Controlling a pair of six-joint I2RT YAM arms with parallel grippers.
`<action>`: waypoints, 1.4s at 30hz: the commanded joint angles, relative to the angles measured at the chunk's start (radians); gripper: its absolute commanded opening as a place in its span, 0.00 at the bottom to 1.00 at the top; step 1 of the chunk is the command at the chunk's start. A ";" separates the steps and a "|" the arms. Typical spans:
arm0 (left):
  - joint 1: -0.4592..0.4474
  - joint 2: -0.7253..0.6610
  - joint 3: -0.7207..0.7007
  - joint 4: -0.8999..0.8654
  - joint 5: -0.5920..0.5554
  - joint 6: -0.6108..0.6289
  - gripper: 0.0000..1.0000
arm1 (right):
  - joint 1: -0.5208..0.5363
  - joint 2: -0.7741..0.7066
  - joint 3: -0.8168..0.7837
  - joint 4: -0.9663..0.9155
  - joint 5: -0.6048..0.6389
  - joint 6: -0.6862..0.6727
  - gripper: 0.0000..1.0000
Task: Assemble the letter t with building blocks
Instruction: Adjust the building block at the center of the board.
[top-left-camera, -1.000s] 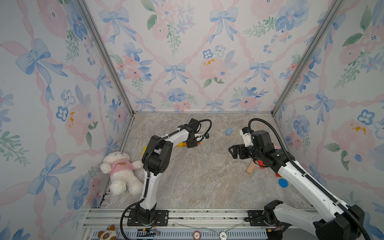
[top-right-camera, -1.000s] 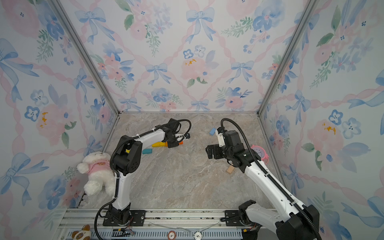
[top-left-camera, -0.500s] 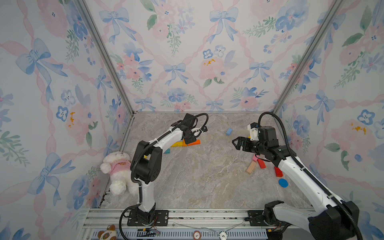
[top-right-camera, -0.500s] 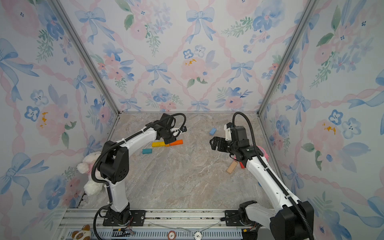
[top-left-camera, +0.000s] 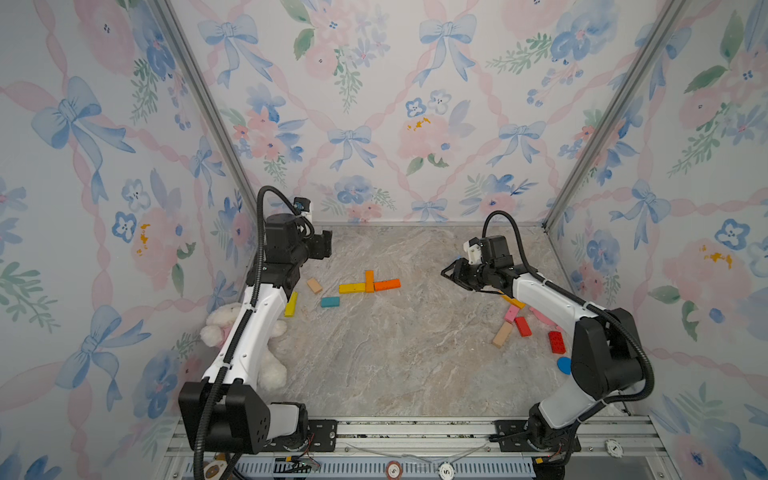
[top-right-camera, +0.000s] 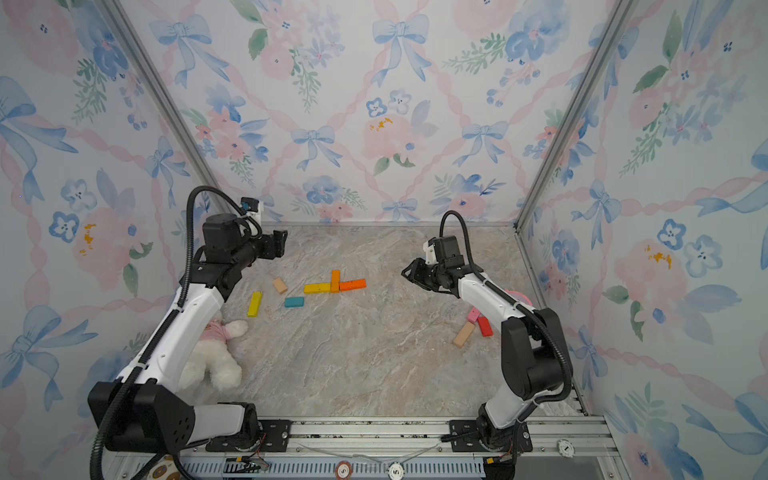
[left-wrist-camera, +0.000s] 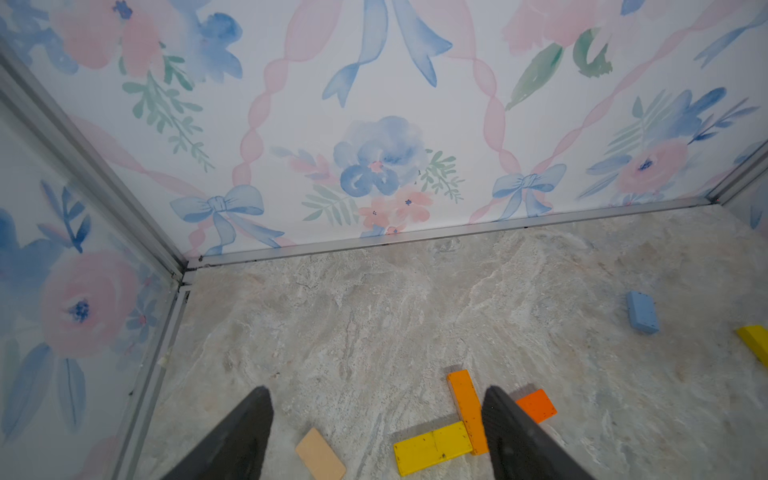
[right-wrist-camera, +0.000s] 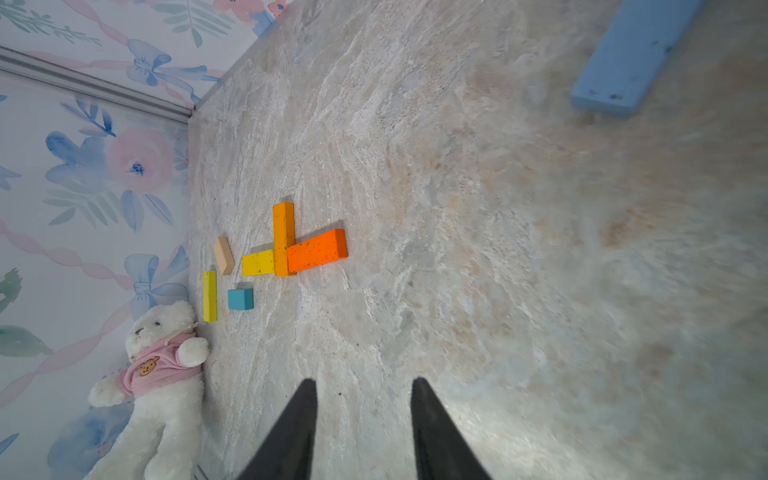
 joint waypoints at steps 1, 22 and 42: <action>0.016 -0.090 -0.079 -0.070 -0.045 -0.192 0.84 | 0.055 0.129 0.114 0.044 -0.020 0.029 0.28; 0.065 -0.437 -0.274 -0.238 -0.088 -0.298 0.98 | 0.142 0.538 0.393 0.119 0.013 0.105 0.09; 0.086 -0.441 -0.282 -0.237 -0.103 -0.305 0.98 | 0.185 0.548 0.309 0.203 0.003 0.137 0.08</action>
